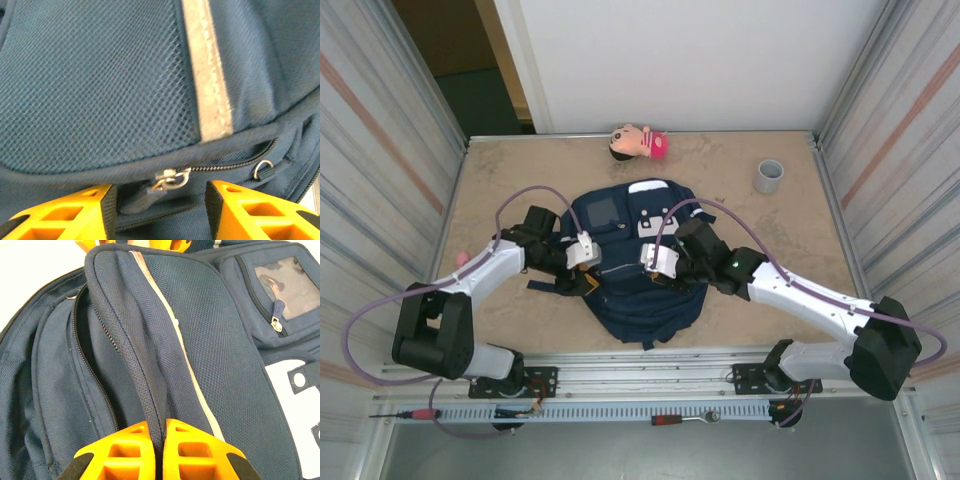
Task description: Pack the student bag
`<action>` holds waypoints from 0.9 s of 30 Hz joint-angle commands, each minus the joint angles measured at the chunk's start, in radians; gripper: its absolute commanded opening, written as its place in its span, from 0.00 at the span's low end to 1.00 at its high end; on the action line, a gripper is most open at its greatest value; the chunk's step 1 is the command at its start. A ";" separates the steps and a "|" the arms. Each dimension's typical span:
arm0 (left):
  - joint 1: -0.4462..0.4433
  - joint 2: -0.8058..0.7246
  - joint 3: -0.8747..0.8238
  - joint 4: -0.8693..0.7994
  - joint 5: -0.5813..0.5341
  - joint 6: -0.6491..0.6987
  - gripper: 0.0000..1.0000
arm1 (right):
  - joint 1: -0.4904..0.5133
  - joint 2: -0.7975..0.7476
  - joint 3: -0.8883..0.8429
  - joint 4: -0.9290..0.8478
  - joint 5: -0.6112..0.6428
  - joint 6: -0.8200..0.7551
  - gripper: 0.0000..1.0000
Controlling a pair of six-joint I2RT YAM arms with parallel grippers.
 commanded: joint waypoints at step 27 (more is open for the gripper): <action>-0.110 -0.064 0.006 -0.091 -0.061 -0.187 0.00 | -0.024 -0.021 -0.053 0.065 0.009 0.143 0.00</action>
